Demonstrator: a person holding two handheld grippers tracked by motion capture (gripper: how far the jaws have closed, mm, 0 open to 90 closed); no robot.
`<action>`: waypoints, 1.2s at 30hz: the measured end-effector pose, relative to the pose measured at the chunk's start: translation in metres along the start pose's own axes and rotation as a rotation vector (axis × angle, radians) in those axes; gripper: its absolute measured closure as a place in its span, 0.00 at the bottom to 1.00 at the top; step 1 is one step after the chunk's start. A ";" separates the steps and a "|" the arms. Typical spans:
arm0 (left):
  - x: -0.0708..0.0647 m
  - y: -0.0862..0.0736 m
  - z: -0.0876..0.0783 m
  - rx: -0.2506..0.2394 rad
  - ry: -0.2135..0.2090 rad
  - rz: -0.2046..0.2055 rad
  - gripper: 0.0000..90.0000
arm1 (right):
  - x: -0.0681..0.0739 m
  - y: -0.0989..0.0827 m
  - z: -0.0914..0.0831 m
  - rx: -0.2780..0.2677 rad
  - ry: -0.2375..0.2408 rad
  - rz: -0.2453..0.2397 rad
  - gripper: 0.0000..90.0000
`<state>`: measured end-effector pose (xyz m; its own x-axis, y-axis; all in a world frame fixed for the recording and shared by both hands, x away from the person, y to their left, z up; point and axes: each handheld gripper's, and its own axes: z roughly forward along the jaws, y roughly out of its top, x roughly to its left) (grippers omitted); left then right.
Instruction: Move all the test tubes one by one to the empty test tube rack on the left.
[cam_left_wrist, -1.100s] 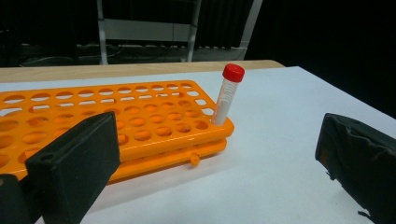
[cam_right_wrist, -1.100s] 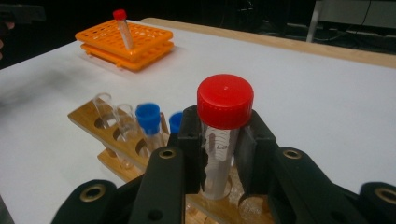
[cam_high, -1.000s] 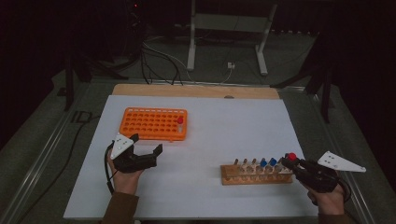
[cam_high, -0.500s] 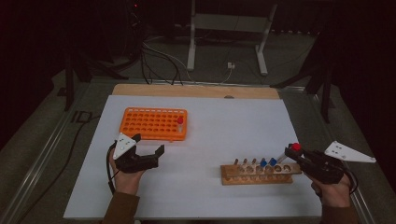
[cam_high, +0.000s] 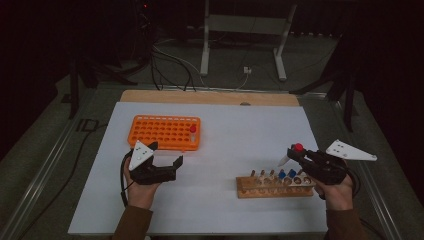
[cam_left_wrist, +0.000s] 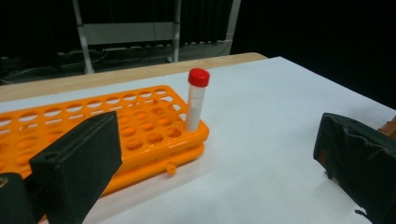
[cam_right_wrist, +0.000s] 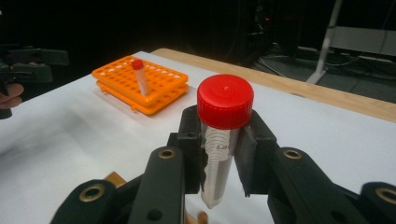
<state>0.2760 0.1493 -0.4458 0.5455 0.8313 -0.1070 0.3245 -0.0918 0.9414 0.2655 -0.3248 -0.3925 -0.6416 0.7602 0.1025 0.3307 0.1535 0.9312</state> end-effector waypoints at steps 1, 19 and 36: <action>-0.001 0.001 0.001 0.001 -0.004 0.000 0.02 | 0.001 0.001 0.003 0.001 0.005 -0.002 0.82; -0.027 0.014 0.018 -0.004 -0.086 0.024 0.02 | 0.027 0.012 0.047 0.034 0.068 -0.028 0.82; -0.066 0.024 0.042 -0.005 -0.220 0.109 0.02 | 0.056 0.017 0.077 0.062 0.129 -0.049 0.82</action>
<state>0.2802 0.0696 -0.4296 0.7323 0.6773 -0.0708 0.2507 -0.1716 0.9527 0.2888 -0.2311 -0.3979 -0.7403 0.6641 0.1050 0.3359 0.2301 0.9133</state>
